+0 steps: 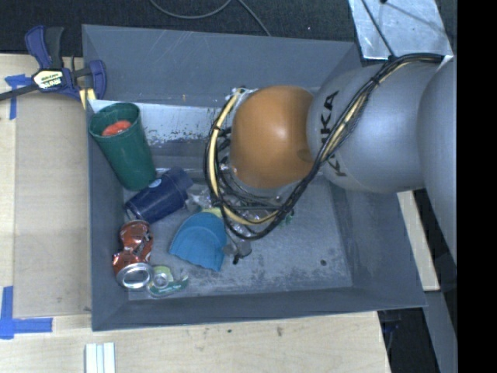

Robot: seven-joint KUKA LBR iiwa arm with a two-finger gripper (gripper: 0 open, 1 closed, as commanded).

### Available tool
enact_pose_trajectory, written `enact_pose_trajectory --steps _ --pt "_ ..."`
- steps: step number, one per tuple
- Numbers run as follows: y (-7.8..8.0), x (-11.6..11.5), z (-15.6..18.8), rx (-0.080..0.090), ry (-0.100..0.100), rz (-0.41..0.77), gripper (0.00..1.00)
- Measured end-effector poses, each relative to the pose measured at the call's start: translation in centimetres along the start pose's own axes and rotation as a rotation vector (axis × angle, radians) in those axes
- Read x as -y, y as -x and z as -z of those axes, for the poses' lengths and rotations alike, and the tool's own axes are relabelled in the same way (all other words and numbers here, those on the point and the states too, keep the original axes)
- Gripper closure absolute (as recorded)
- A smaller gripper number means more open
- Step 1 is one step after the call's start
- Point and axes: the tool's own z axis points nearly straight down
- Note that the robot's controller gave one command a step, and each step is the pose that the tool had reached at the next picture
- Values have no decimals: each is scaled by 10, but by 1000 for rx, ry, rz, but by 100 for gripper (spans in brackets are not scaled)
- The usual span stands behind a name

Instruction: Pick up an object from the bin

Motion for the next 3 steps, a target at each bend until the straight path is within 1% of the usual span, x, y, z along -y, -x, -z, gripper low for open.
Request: enact_pose_trajectory --steps 1,2,3 --pt "9 0 -25 6 -4 227 0" --pt "41 -6 -50 1 1 299 100" --pt "41 -6 -50 1 1 299 100"
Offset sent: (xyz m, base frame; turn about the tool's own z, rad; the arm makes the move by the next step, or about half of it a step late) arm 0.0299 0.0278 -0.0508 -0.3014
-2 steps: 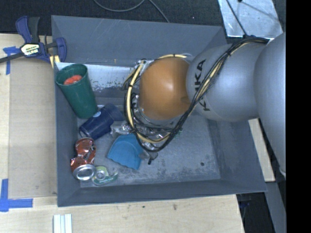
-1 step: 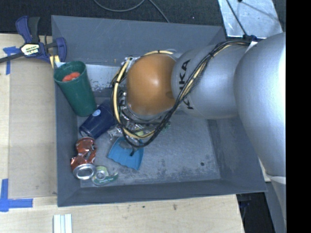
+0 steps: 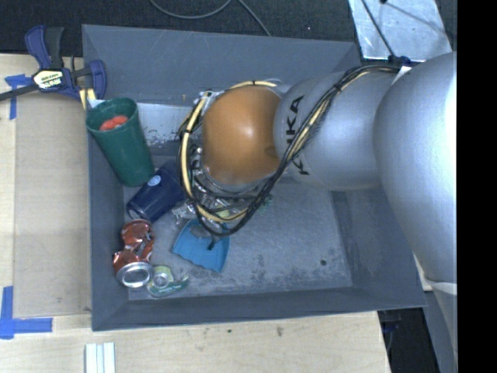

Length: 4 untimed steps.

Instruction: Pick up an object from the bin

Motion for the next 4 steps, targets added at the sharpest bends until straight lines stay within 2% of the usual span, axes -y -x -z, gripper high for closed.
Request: enact_pose_trajectory --steps 4 --pt "1 0 25 5 -3 -2 100"
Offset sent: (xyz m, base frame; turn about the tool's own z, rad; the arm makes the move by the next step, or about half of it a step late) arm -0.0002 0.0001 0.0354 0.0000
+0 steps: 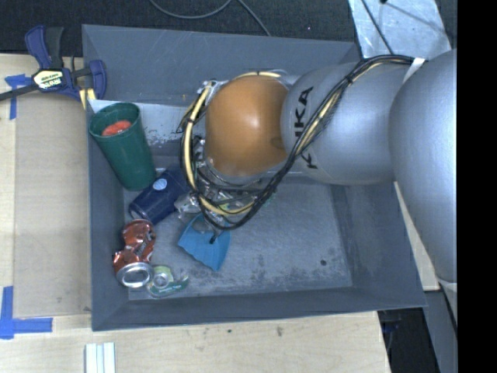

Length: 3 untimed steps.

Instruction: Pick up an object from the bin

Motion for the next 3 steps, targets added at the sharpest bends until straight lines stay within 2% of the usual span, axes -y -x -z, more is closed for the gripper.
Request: enact_pose_trajectory --steps 2,3 --pt "-1 -1 15 -4 3 -1 100" --pt "0 0 25 1 0 -1 100"
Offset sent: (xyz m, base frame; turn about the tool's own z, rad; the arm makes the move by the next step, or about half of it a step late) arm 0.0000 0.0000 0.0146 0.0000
